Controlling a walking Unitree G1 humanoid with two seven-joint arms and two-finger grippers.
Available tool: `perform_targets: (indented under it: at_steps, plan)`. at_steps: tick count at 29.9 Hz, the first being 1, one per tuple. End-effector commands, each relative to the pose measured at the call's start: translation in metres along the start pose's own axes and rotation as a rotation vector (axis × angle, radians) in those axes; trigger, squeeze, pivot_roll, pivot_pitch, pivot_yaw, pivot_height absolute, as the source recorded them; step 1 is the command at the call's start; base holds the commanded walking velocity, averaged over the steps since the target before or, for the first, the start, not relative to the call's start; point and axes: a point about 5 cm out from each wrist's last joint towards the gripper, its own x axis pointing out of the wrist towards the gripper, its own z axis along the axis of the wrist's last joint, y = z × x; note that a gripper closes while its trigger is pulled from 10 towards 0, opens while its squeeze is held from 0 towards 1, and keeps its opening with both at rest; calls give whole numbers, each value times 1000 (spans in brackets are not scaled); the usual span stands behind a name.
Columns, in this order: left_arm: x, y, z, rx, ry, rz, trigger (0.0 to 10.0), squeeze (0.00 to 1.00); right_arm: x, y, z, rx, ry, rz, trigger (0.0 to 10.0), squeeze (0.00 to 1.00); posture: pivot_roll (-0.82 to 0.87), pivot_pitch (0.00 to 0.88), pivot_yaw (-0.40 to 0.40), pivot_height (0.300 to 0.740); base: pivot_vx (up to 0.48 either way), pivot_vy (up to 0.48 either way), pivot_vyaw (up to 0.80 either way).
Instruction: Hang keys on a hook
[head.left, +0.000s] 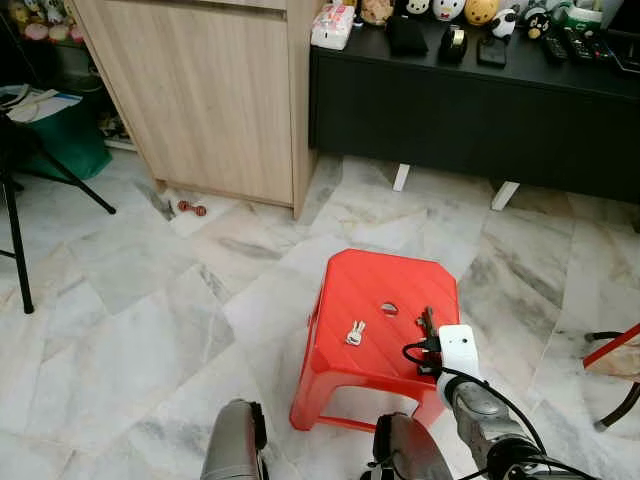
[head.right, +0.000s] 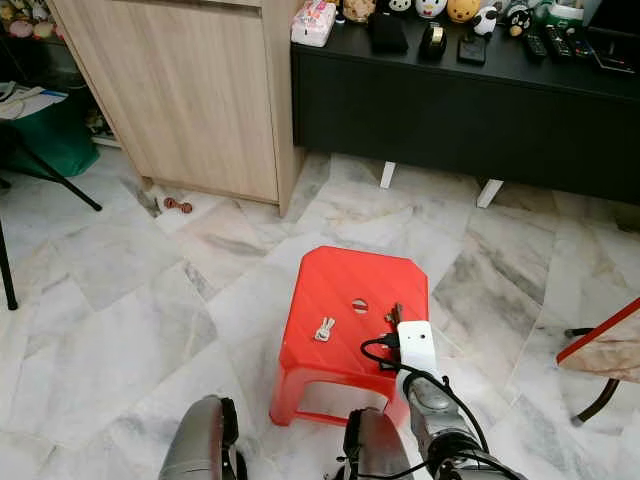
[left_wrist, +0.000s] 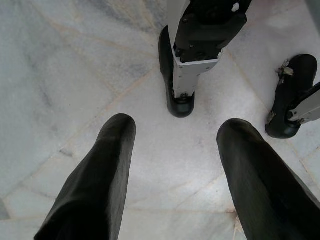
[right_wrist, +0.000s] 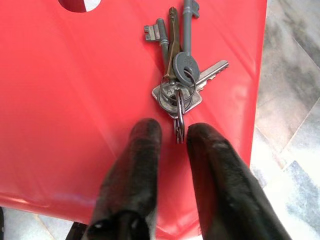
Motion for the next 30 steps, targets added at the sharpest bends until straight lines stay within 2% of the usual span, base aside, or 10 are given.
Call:
perform_targets:
  at_steps: [1,22,25,30]
  plan:
    - [0,-12,-6,18,21,-44,10000,0,-1,-5,-2,14,0,-12,0,0,117,169,-94,611,0,0,0]
    - [0,-12,-5,23,20,-46,10000,0,-1,1,0,-6,-22,10,0,0,114,165,-94,611,0,0,0]
    - [1,-12,-4,25,19,-46,10000,0,-1,1,3,-33,-51,4,0,0,115,160,-95,611,0,0,0]
    - [3,-13,0,27,13,-45,10000,0,-2,-7,13,12,-141,-67,0,0,107,143,-95,611,0,0,0]
